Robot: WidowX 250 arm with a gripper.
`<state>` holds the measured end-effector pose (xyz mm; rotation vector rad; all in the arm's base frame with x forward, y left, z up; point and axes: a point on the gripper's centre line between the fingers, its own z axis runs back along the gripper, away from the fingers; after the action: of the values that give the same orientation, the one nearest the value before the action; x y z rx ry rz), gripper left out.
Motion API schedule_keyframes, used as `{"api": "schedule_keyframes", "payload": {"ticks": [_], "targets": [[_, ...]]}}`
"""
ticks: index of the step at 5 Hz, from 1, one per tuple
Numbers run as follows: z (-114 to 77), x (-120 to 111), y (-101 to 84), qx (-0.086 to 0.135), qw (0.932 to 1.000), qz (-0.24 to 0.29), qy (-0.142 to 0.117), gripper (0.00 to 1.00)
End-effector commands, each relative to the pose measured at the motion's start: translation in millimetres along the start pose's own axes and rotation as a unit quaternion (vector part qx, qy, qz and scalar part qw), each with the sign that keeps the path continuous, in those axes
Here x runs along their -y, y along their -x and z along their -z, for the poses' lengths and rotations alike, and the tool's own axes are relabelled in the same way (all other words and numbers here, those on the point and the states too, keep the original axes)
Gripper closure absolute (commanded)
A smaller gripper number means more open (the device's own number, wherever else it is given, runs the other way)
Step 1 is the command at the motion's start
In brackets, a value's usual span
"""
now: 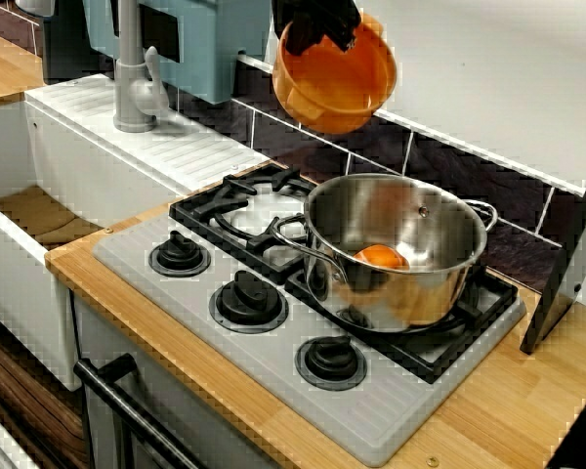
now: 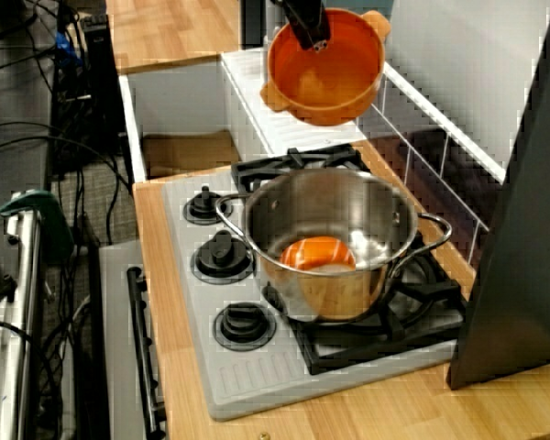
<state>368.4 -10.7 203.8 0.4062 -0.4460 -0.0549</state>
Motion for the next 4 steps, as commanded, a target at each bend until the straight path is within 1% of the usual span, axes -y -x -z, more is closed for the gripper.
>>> {"api": "schedule_keyframes", "payload": {"ticks": [1,2,3,4], "targets": [[0.9,-36,-12.8,-0.043,0.9948,-0.036,0.085,1.0],[25.4,-44,-12.9,-0.095,0.9855,-0.038,0.136,1.0],[44.6,-48,-11.7,-0.12,0.9766,-0.041,0.174,1.0],[59.3,-51,-7.9,-0.122,0.9746,-0.04,0.183,1.0]]}}
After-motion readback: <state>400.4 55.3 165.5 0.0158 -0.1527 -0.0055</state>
